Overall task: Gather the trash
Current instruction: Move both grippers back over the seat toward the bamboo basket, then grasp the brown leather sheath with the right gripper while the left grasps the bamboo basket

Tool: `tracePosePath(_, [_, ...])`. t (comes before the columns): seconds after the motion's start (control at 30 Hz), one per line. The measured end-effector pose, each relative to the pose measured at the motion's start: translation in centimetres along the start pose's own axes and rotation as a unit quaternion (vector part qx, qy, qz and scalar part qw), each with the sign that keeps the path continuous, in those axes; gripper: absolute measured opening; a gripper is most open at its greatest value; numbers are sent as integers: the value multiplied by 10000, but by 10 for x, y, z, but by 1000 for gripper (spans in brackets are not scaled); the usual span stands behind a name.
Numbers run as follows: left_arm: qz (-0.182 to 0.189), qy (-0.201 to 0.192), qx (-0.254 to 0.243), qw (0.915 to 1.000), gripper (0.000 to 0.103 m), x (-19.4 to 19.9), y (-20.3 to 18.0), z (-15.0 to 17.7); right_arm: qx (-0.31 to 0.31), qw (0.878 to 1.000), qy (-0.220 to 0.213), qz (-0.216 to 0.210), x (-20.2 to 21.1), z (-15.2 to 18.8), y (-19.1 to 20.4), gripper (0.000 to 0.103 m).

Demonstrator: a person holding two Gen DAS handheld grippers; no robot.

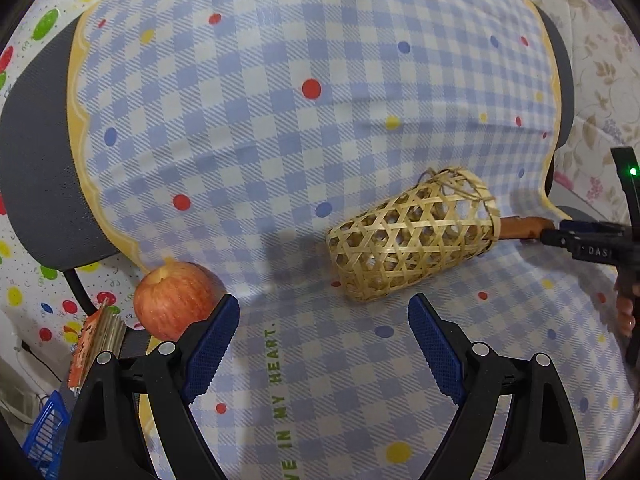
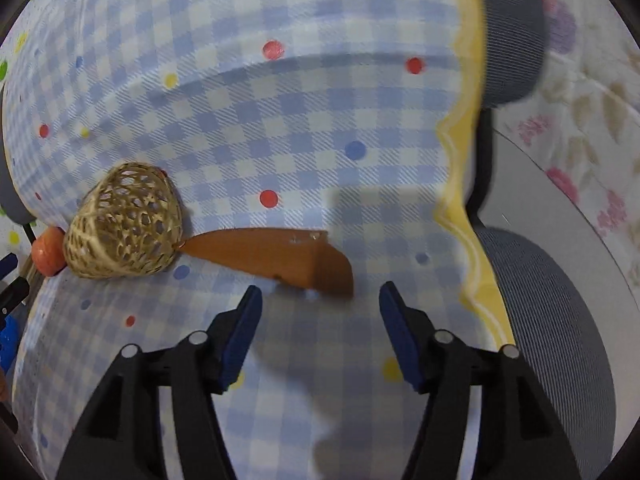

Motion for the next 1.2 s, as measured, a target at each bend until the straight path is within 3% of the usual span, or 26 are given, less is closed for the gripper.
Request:
tracePosePath(0.13, [20,77,30,10000,86,-6,1,3,96,9994,296,-120,-16,-5,-1,68])
tracePosePath(0.2, [20,65,33,10000,86,-5,2,4,200,9988,374,-239,-15,-1,9,50])
tracePosePath(0.4, [82,20,3,10000,86,1,3,4,804,9865,662,-1266,9,41,80,40])
tracePosePath(0.47, [122,9,-30,9999,86,3,2,4,964,9856,649,-1227,18,48,93,43])
tracePosePath(0.57, [179,-29,-66,9998,88,0,0,1,968,9880,381,-1140,39,47,99,57])
tracePosePath(0.7, [295,-12,-73,9995,89,-16,-7,-6,901,9914,-6,-953,52,31,96,57])
tracePosePath(0.9, [709,156,-252,9970,88,-45,-32,-17,793,9938,-172,-758,50,15,79,57])
tracePosePath(1.03, [1307,363,-352,9901,87,-52,-50,-16,639,9952,-219,-701,52,17,64,57])
tracePosePath(1.2, [2018,63,-856,9757,76,-15,-81,-5,475,9963,-318,-649,59,21,54,57])
Point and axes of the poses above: each gripper's, at about its wrist camera, not at the fingertips, and x roughly against the way its jaws point, y to its left, z to its underside, the point moved 6 cm from there along -x, roughly the way its jaws point, and after that the axes turned 15 degrees about -z, right-handed, at the moved point
